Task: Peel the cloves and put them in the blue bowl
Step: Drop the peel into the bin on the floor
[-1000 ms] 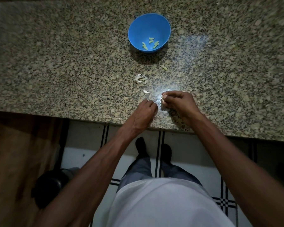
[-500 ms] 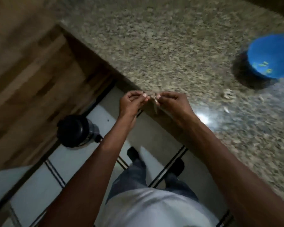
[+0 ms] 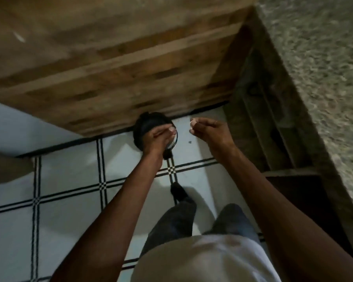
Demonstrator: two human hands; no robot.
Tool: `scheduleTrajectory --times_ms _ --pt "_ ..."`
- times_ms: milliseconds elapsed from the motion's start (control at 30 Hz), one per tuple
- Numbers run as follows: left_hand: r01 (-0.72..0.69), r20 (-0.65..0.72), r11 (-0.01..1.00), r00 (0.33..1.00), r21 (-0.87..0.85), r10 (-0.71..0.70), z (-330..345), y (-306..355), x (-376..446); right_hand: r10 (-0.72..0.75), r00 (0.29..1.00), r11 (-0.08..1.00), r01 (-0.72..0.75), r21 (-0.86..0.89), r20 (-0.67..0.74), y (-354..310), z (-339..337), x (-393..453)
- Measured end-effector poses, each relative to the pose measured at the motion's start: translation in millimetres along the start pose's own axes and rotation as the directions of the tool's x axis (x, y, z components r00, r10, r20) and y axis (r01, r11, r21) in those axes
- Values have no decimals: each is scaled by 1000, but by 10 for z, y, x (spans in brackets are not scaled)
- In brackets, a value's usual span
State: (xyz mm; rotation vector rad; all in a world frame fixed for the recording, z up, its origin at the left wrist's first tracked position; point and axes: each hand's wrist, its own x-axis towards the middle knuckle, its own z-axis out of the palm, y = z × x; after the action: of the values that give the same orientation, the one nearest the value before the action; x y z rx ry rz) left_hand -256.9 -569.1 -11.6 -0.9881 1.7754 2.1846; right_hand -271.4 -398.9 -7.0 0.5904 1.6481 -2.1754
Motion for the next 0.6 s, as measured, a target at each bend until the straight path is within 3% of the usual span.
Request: scheduleTrajectory --times_ms 233,400,600 --pt "14 -215 999 976 -42 -23 -798 133 544 63 996 989 -53 -139 70 313 902 685" --pt "28 -257 998 965 -53 -41 -1202 60 888 171 982 955 -147 -256 76 642 1333 1135" --pt "141 -322 982 930 -129 -176 -1551 -201 1383 254 967 895 -227 -383 19 1159 1647 1648"
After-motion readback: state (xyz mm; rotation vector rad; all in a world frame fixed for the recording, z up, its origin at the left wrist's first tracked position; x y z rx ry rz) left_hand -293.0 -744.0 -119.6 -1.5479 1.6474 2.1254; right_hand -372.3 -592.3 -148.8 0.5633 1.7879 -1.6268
